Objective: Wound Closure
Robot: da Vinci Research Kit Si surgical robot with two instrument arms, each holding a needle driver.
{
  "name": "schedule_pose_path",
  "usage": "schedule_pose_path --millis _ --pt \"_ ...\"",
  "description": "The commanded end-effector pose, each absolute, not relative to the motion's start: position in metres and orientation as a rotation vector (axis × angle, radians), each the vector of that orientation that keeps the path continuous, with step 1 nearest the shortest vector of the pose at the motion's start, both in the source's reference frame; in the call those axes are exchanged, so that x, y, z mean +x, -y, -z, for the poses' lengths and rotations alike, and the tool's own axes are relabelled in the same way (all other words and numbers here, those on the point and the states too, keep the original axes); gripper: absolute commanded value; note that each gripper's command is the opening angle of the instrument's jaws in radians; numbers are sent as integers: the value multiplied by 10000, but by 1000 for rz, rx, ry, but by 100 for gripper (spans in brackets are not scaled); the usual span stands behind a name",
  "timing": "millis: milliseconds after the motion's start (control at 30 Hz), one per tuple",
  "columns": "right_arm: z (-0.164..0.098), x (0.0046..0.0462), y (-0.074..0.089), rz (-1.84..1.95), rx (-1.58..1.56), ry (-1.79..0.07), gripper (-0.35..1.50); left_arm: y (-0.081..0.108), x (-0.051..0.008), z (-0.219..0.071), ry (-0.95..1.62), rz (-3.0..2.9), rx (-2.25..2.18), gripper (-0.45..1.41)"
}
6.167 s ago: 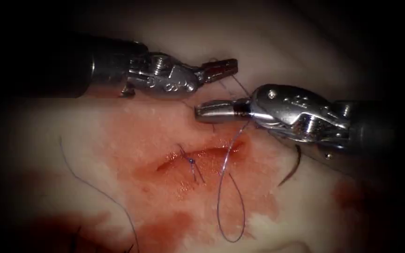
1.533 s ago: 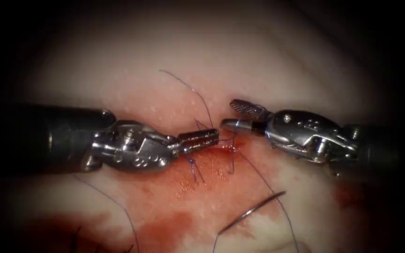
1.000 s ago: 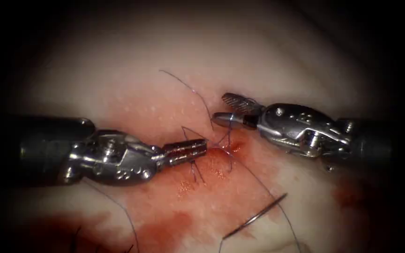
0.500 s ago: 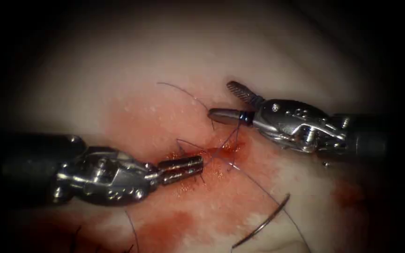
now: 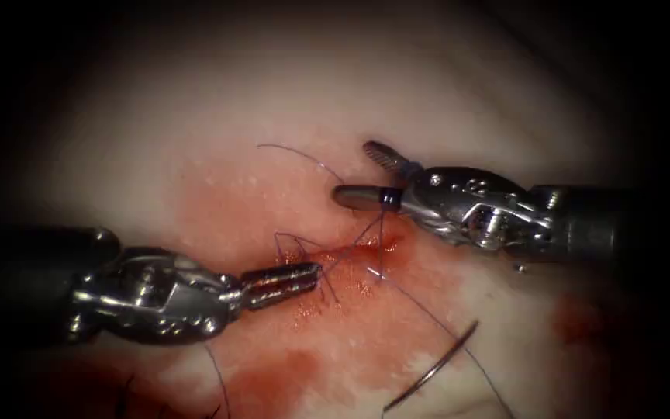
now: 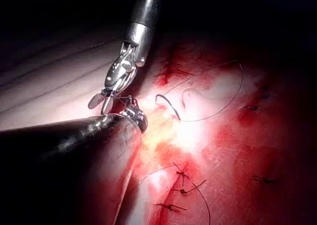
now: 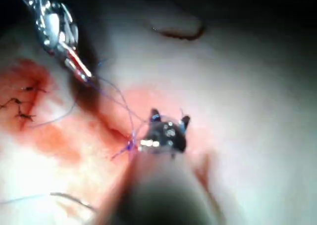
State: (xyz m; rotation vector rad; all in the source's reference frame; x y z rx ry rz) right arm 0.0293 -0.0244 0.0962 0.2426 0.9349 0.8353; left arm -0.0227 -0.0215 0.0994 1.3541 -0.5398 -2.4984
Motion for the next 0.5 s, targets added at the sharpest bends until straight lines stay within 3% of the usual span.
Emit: schedule_pose_path --millis 33,500 --pt "-970 305 242 -832 254 -931 93 215 -233 -1001 541 2496 1354 -45" --pt "-1005 320 238 -828 291 -890 95 210 -221 -1034 523 2511 1301 -45"
